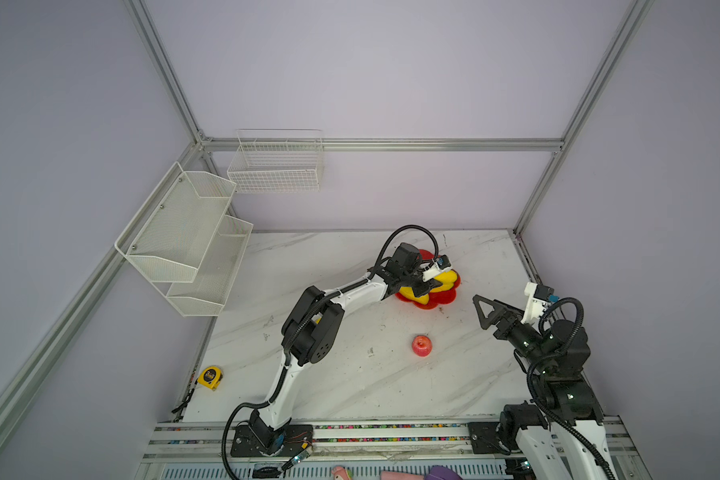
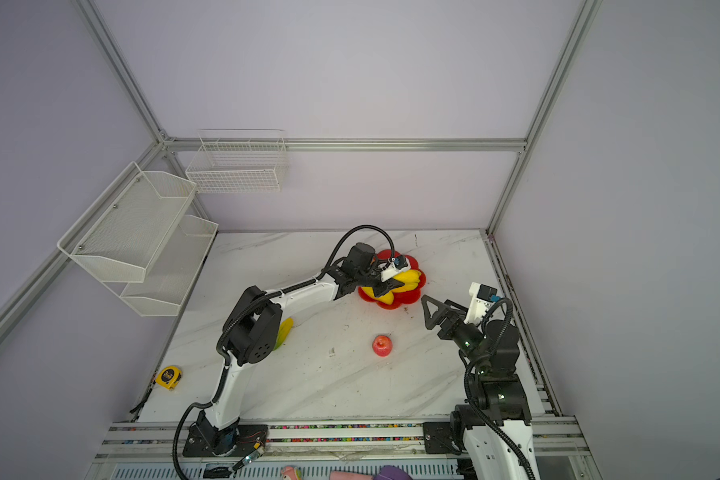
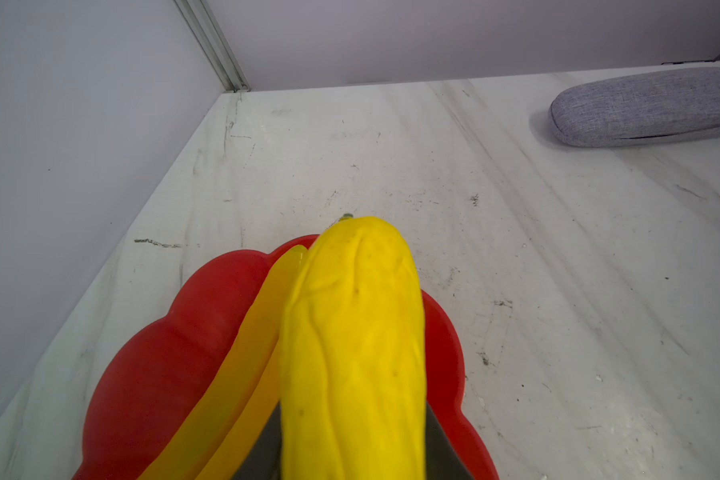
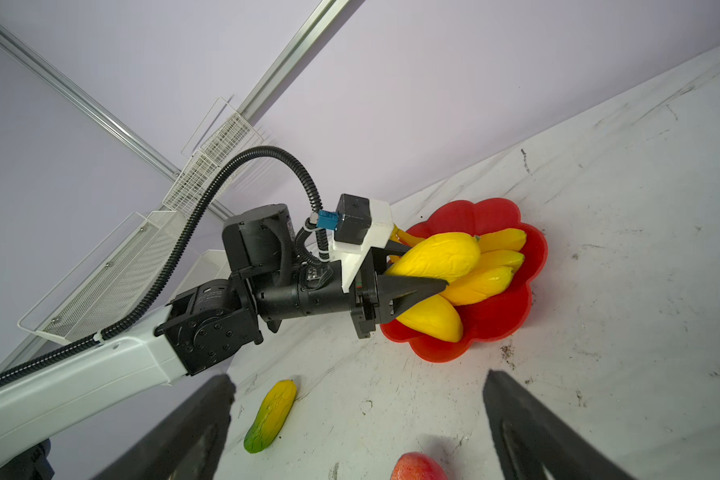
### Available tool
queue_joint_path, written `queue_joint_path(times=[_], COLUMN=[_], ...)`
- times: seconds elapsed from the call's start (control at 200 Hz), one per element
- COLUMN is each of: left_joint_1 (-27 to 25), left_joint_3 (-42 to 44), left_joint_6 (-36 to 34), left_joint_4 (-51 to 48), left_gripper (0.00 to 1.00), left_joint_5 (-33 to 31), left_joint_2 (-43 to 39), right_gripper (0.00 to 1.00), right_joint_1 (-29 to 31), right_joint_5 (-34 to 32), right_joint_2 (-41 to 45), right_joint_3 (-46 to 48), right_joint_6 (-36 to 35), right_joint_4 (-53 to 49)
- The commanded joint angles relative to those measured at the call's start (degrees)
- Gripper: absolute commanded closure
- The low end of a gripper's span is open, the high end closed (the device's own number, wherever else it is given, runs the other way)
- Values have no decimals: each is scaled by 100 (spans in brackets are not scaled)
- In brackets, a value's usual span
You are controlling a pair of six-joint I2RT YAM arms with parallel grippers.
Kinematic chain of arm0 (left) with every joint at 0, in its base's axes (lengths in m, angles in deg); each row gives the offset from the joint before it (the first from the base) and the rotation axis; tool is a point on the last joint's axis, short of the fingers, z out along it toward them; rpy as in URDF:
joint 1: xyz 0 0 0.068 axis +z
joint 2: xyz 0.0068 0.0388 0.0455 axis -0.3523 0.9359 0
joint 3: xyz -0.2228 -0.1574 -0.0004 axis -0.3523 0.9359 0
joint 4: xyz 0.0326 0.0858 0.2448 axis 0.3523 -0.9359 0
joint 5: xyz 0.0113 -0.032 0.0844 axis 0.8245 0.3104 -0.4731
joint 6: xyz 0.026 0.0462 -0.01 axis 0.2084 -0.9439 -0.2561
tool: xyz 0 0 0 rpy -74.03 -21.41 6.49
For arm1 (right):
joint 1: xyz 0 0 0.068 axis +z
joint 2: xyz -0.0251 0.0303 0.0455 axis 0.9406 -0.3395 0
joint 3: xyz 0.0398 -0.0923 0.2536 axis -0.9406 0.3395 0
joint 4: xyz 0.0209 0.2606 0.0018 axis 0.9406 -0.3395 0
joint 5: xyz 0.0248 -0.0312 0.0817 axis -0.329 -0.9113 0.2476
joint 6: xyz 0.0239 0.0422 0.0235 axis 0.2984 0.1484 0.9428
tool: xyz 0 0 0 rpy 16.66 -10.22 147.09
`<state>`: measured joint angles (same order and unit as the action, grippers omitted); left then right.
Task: Place and organize the fake fruits in the fruit bowl
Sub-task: 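Carry the elongated yellow fruit with the left gripper over the red bowl, then lower the fruit into the bowl and open the left gripper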
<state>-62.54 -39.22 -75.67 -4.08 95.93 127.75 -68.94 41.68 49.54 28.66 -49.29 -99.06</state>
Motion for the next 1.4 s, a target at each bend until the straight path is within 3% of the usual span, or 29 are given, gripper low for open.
queue_joint_path(times=[0.0,0.26,1.01,1.185,1.39], left_joint_1=[-54,-54,-123,-144,-133], left_joint_3=[59,-106,679,621,628], left_joint_6=[347,521,159,185,181], left_joint_4=[574,729,1133,1079,1100], left_gripper=[69,68,64,59,42], left_joint_5=[43,201,-59,-270,-233], left_joint_2=[-15,357,289,402,387], right_gripper=[3,3,3,3,3], right_joint_1=[6,6,2,2,2], right_joint_5=[151,194,311,345,361], right_joint_2=[34,78,56,52,43], right_joint_3=[15,50,119,156,110], right_joint_6=[-97,-102,-60,-16,-24], right_joint_4=[337,303,453,504,511])
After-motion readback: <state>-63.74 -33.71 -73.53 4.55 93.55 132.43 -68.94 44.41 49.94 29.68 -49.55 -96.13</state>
